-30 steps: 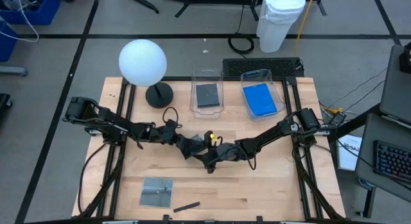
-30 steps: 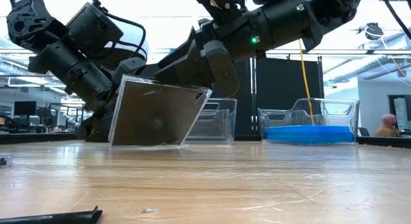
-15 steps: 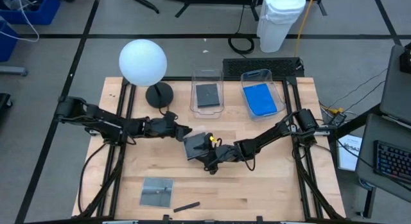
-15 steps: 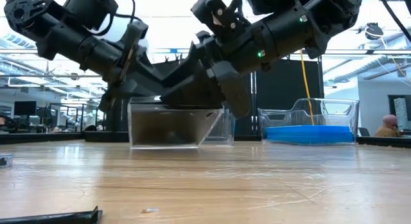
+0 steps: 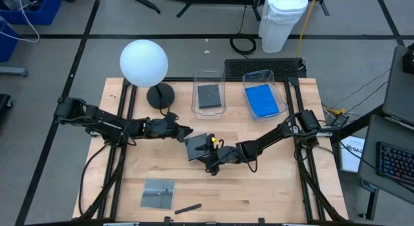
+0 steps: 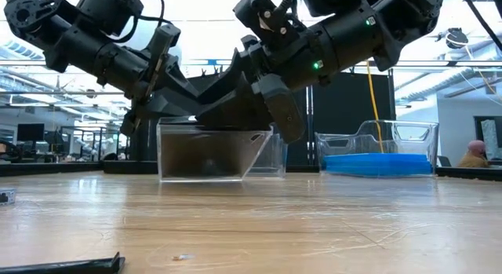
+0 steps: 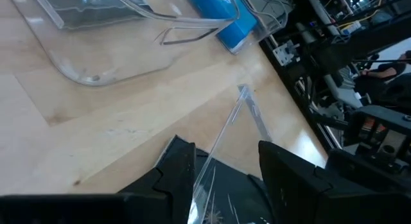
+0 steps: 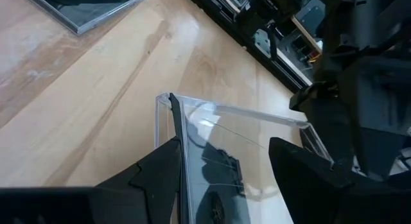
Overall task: Pick & place jewel cases by type
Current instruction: Put the top black CD case into the left transparent bin
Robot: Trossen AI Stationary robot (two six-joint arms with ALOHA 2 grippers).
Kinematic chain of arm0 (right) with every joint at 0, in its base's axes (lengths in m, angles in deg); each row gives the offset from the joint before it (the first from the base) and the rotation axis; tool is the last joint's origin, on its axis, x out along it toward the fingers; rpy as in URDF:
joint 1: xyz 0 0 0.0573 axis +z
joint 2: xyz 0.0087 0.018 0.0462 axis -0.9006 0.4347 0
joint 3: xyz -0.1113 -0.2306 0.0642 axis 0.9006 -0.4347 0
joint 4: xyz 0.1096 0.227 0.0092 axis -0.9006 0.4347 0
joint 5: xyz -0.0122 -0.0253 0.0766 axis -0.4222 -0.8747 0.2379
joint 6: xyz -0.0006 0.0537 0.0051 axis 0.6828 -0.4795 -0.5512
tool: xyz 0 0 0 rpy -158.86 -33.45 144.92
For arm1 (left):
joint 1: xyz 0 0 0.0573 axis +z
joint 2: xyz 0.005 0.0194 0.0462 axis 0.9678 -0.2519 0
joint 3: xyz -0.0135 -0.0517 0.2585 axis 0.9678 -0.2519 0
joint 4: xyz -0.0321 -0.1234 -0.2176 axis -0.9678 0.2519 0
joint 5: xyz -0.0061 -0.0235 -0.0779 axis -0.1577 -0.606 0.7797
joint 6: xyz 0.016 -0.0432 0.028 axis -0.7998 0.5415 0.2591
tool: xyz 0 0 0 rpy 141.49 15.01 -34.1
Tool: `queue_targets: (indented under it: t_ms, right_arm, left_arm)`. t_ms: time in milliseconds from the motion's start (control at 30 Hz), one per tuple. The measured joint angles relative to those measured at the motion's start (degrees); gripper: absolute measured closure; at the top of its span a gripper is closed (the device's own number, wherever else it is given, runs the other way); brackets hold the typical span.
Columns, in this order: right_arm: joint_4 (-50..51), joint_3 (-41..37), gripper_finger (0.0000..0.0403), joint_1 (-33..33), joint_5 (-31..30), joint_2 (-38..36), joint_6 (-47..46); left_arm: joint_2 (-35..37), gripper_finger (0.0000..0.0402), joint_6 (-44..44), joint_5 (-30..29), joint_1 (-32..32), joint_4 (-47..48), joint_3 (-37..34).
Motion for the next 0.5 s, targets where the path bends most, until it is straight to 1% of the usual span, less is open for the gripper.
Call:
queue_targets:
  t_ms: [500]
  right_arm:
    - [-0.51,0.11,0.0179,0.02,-0.57,-0.25,0.79]
  left_arm:
    - [-0.11,0.0227,-1.19,-0.23,0.0,0.5,-0.2]
